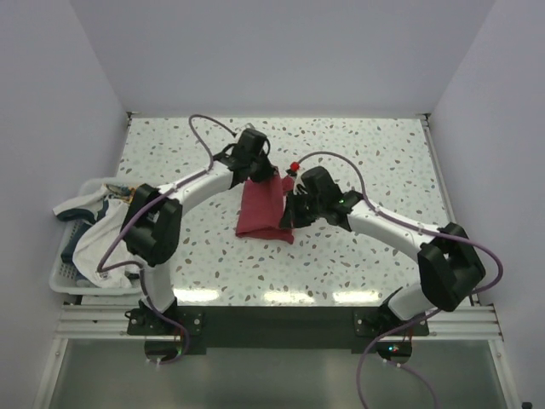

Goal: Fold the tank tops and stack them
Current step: Fold the tank top

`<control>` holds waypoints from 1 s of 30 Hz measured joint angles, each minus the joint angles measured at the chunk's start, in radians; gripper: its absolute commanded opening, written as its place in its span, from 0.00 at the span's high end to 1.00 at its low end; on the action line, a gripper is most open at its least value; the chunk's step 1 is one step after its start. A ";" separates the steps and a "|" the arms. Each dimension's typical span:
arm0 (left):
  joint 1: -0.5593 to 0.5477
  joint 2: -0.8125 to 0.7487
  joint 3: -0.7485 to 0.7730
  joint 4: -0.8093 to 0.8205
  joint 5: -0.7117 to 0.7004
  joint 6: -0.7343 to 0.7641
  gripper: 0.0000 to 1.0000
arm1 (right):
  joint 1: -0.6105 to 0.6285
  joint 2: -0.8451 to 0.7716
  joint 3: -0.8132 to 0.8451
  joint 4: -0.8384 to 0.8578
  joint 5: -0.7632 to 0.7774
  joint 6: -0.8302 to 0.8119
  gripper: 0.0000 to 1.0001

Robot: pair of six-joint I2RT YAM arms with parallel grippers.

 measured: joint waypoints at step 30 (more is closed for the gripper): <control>-0.002 -0.101 -0.121 0.194 0.061 0.085 0.51 | -0.029 -0.152 -0.010 -0.120 0.362 0.138 0.66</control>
